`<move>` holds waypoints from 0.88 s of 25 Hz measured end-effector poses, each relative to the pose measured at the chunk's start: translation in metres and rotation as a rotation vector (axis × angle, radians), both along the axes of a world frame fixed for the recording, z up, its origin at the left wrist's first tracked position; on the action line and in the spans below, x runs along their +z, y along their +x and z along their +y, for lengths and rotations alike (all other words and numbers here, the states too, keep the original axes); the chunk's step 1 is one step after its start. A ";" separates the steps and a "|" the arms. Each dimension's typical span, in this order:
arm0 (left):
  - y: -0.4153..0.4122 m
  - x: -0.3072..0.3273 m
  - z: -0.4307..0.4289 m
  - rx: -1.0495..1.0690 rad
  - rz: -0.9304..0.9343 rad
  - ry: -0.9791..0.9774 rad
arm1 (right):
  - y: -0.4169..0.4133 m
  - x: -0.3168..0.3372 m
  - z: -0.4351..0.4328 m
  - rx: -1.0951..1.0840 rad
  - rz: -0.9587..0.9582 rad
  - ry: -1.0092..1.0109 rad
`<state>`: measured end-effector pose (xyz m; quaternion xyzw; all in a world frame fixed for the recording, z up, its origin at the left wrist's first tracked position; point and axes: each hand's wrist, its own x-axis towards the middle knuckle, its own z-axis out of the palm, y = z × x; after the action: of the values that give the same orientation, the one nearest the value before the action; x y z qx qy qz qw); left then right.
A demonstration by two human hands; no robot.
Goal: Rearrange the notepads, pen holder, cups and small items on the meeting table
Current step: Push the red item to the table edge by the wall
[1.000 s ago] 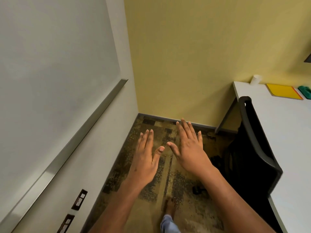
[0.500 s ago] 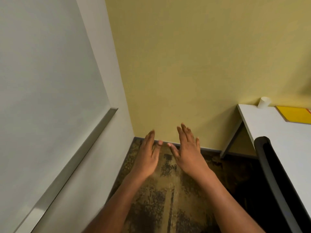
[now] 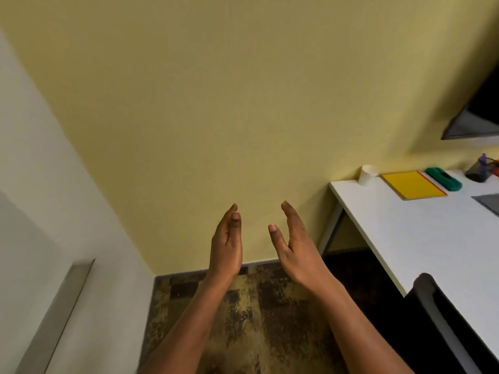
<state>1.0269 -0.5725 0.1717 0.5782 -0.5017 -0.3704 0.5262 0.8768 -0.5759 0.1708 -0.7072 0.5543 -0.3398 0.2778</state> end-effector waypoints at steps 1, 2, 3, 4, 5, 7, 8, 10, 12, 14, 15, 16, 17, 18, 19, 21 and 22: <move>0.002 0.000 -0.024 -0.053 0.004 -0.002 | 0.000 0.002 -0.018 -0.048 -0.001 0.005; 0.004 0.001 -0.044 -0.089 -0.017 -0.019 | 0.000 0.004 -0.033 -0.095 0.008 -0.009; 0.006 0.003 -0.065 -0.121 -0.031 -0.035 | -0.002 0.006 -0.047 -0.145 0.015 -0.014; 0.006 0.001 -0.090 -0.152 -0.028 -0.050 | -0.005 0.006 -0.064 -0.203 0.015 -0.020; 0.003 0.000 -0.110 -0.178 -0.021 -0.044 | -0.010 0.005 -0.078 -0.249 0.019 -0.009; -0.008 0.001 -0.145 -0.253 -0.029 -0.045 | -0.021 0.005 -0.101 -0.320 0.009 0.009; -0.018 -0.001 -0.162 -0.295 -0.049 -0.062 | -0.028 0.005 -0.113 -0.359 0.003 -0.003; -0.039 -0.005 -0.194 -0.360 -0.059 -0.061 | -0.044 0.004 -0.139 -0.452 -0.035 -0.027; -0.061 -0.010 -0.224 -0.399 -0.050 -0.042 | -0.062 0.000 -0.164 -0.507 -0.087 -0.040; -0.086 -0.015 -0.254 -0.408 -0.058 -0.037 | -0.085 -0.004 -0.188 -0.521 -0.105 -0.060; -0.100 -0.016 -0.268 -0.412 -0.067 -0.045 | -0.097 -0.004 -0.201 -0.529 -0.106 -0.079; -0.115 -0.017 -0.281 -0.418 -0.074 -0.051 | -0.111 -0.003 -0.214 -0.539 -0.115 -0.097; -0.129 -0.017 -0.294 -0.425 -0.076 -0.046 | -0.125 -0.002 -0.227 -0.550 -0.137 -0.107; -0.144 -0.018 -0.306 -0.433 -0.072 -0.033 | -0.138 -0.002 -0.238 -0.562 -0.154 -0.105; -0.157 -0.020 -0.316 -0.442 -0.066 -0.028 | -0.150 -0.002 -0.246 -0.570 -0.160 -0.108; -0.184 -0.023 -0.335 -0.471 -0.068 -0.033 | -0.172 -0.005 -0.262 -0.593 -0.168 -0.103; -0.199 -0.024 -0.345 -0.489 -0.065 -0.019 | -0.184 -0.006 -0.269 -0.620 -0.183 -0.089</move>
<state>0.8278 -0.9171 0.1477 0.4461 -0.6470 -0.4630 0.4100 0.6931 -0.8451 0.1647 -0.4826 0.7007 -0.4943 0.1784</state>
